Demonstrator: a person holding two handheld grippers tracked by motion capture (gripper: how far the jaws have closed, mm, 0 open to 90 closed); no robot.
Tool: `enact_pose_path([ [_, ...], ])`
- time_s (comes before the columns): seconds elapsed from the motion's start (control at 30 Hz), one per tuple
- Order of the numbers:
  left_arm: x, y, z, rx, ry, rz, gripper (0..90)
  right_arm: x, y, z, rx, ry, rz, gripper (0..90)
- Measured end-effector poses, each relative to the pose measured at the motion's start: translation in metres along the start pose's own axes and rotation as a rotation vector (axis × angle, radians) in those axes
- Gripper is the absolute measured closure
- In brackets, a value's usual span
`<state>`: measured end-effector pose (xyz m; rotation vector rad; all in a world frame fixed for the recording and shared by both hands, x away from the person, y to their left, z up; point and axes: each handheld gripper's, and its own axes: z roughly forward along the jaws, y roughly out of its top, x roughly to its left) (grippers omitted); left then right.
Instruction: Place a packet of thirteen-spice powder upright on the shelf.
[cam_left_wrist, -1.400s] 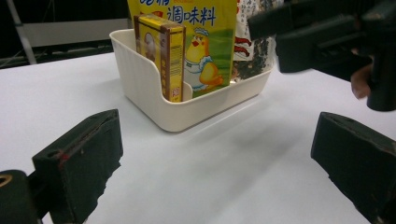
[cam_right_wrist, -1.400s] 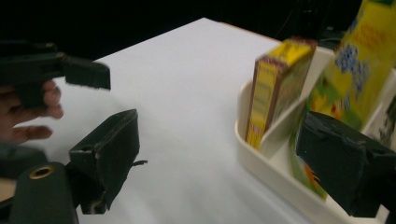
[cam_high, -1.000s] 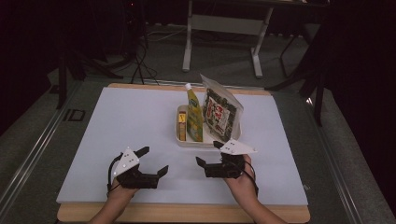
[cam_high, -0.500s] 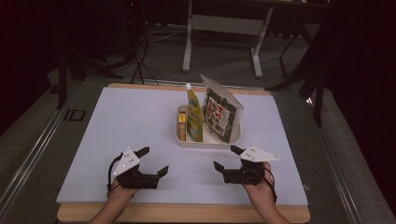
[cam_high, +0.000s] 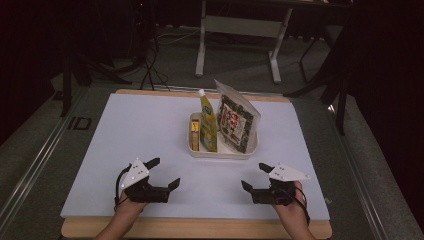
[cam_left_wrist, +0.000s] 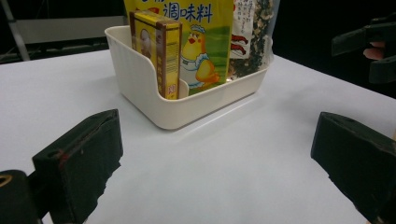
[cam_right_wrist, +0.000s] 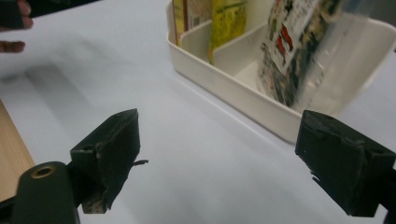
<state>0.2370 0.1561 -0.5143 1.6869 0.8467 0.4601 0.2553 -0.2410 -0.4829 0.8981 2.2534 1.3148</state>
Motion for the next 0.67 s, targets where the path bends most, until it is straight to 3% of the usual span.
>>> enact_pose_path([
  [0.3, 0.000, -0.002, 0.001, 0.007, -0.005, 0.002, 2.3, -0.012, -0.015, -0.002, 0.072, 0.002, 0.026, 13.5],
  [0.67, -0.001, -0.004, 0.002, 0.017, -0.014, 0.009, 2.3, -0.017, -0.014, -0.003, 0.052, -0.007, 0.022, 13.5],
])
